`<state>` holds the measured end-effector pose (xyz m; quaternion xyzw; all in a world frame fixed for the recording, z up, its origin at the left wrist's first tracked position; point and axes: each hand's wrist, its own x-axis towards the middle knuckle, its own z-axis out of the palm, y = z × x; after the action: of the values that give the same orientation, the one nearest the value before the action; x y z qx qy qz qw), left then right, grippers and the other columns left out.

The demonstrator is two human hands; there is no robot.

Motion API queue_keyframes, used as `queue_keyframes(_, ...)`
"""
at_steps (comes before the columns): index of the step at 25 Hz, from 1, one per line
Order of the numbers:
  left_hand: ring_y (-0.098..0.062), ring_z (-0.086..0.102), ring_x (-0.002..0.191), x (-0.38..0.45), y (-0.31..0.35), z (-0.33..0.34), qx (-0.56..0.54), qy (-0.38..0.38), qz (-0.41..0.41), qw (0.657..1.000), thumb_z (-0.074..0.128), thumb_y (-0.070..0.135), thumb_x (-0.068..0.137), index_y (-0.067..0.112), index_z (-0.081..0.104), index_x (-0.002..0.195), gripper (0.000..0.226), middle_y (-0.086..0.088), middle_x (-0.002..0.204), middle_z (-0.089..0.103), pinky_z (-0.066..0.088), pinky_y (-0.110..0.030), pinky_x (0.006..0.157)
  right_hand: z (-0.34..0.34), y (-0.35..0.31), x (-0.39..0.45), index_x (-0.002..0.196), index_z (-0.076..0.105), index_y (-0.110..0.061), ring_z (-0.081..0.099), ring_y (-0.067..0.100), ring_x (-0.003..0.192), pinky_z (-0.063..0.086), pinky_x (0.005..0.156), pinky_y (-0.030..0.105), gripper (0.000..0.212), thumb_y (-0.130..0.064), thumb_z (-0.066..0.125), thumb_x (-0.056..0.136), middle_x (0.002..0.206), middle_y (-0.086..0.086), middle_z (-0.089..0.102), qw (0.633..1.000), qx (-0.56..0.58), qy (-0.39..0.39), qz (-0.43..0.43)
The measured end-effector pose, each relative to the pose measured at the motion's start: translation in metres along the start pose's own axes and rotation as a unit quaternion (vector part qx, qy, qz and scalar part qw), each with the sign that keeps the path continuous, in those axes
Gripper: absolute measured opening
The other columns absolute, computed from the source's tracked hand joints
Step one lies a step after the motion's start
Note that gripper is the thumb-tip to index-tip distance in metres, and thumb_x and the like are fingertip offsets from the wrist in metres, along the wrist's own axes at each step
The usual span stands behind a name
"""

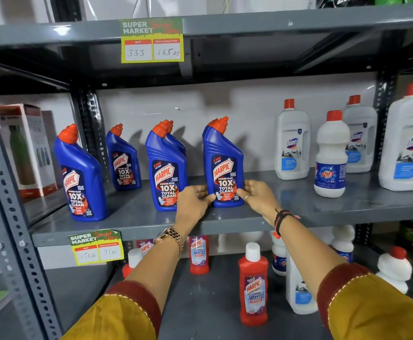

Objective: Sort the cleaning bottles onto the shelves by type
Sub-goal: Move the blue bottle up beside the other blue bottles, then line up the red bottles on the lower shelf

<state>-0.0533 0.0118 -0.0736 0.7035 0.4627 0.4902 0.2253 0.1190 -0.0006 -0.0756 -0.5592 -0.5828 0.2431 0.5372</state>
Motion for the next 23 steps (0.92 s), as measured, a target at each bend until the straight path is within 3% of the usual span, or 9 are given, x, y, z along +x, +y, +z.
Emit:
queue_keyframes(4, -0.004, 0.061, 0.106, -0.038, 0.001, -0.011, -0.109, 0.118, 0.106, 0.981, 0.056, 0.015, 0.088, 0.012, 0.057, 0.123, 0.035, -0.004, 0.121, 0.066, 0.049, -0.011, 0.087, -0.003, -0.009, -0.030, 0.127, 0.049, -0.009, 0.055, 0.004, 0.112, 0.047, 0.082, 0.006, 0.037, -0.013, 0.053, 0.090, 0.123, -0.003, 0.058, 0.981, 0.108, 0.103, -0.121)
queue_keyframes(7, -0.008, 0.067, 0.097, -0.095, -0.040, -0.022, -0.050, 0.166, 0.199, 0.964, 0.051, 0.007, 0.089, 0.016, 0.062, 0.117, 0.031, 0.009, 0.114, 0.068, 0.053, -0.021, 0.085, -0.007, 0.012, -0.082, 0.111, 0.060, -0.017, 0.062, -0.003, 0.098, 0.047, 0.079, 0.007, 0.022, -0.022, 0.052, 0.091, 0.104, -0.021, 0.065, 0.952, 0.057, 0.193, -0.232)
queue_keyframes(10, -0.003, 0.058, 0.116, -0.138, -0.102, -0.029, 0.070, 0.111, 0.226, 0.965, 0.049, 0.009, 0.085, 0.026, 0.064, 0.111, 0.035, 0.014, 0.119, 0.065, 0.045, -0.022, 0.100, -0.009, 0.061, -0.116, 0.101, 0.059, -0.032, 0.066, 0.007, 0.079, 0.049, 0.068, 0.012, 0.020, -0.044, 0.049, 0.087, 0.089, -0.011, 0.070, 0.951, -0.029, 0.176, -0.254)
queue_keyframes(12, 0.001, 0.060, 0.110, -0.152, -0.138, -0.036, 0.116, 0.097, 0.168, 0.974, 0.051, 0.014, 0.084, 0.038, 0.063, 0.108, 0.036, 0.023, 0.117, 0.063, 0.043, -0.011, 0.095, -0.006, 0.094, -0.123, 0.101, 0.058, -0.032, 0.066, 0.012, 0.076, 0.051, 0.065, 0.014, 0.029, -0.053, 0.045, 0.086, 0.089, -0.003, 0.070, 0.964, -0.077, 0.126, -0.220)
queue_keyframes(14, -0.007, 0.066, 0.081, -0.159, -0.166, -0.043, 0.129, 0.129, 0.055, 0.982, 0.053, 0.012, 0.085, 0.052, 0.056, 0.106, 0.045, 0.020, 0.106, 0.069, 0.045, -0.005, 0.075, 0.000, 0.126, -0.120, 0.108, 0.054, -0.031, 0.065, 0.013, 0.087, 0.055, 0.073, 0.021, 0.034, -0.054, 0.047, 0.084, 0.103, -0.001, 0.067, 0.979, -0.113, 0.087, -0.147)
queue_keyframes(16, -0.024, 0.062, 0.062, -0.158, -0.186, -0.050, 0.130, 0.174, -0.042, 0.975, 0.055, 0.012, 0.084, 0.056, 0.050, 0.109, 0.051, 0.002, 0.097, 0.074, 0.048, -0.026, 0.061, 0.007, 0.153, -0.109, 0.122, 0.046, -0.026, 0.058, 0.017, 0.108, 0.053, 0.091, 0.035, 0.051, -0.050, 0.059, 0.079, 0.124, 0.001, 0.058, 0.988, -0.135, 0.040, -0.060)
queue_keyframes(18, -0.030, 0.065, 0.092, -0.149, -0.205, -0.057, 0.098, 0.211, -0.101, 0.967, 0.058, 0.011, 0.083, 0.039, 0.046, 0.124, 0.051, -0.007, 0.117, 0.067, 0.050, -0.038, 0.077, 0.015, 0.168, -0.095, 0.134, 0.033, -0.022, 0.048, 0.021, 0.124, 0.044, 0.103, 0.046, 0.082, -0.053, 0.070, 0.067, 0.137, 0.003, 0.048, 0.993, -0.111, -0.018, 0.040)
queue_keyframes(20, -0.029, 0.050, 0.124, -0.136, -0.227, -0.066, 0.055, 0.194, -0.099, 0.974, 0.064, 0.013, 0.081, 0.021, 0.038, 0.133, 0.059, -0.011, 0.137, 0.051, 0.041, -0.045, 0.102, 0.020, 0.171, -0.084, 0.133, 0.032, -0.020, 0.050, 0.025, 0.123, 0.043, 0.102, 0.050, 0.087, -0.042, 0.079, 0.064, 0.135, 0.007, 0.051, 0.987, -0.101, -0.067, 0.105)
queue_keyframes(23, -0.023, 0.048, 0.122, -0.111, -0.252, -0.079, -0.031, 0.086, -0.151, 0.984, 0.076, 0.029, 0.065, 0.008, 0.033, 0.134, 0.084, -0.010, 0.133, 0.049, 0.039, -0.039, 0.103, 0.026, 0.171, -0.072, 0.125, 0.042, -0.016, 0.057, 0.028, 0.114, 0.046, 0.099, 0.050, 0.073, -0.024, 0.082, 0.064, 0.123, 0.011, 0.060, 0.981, -0.115, -0.077, 0.137)
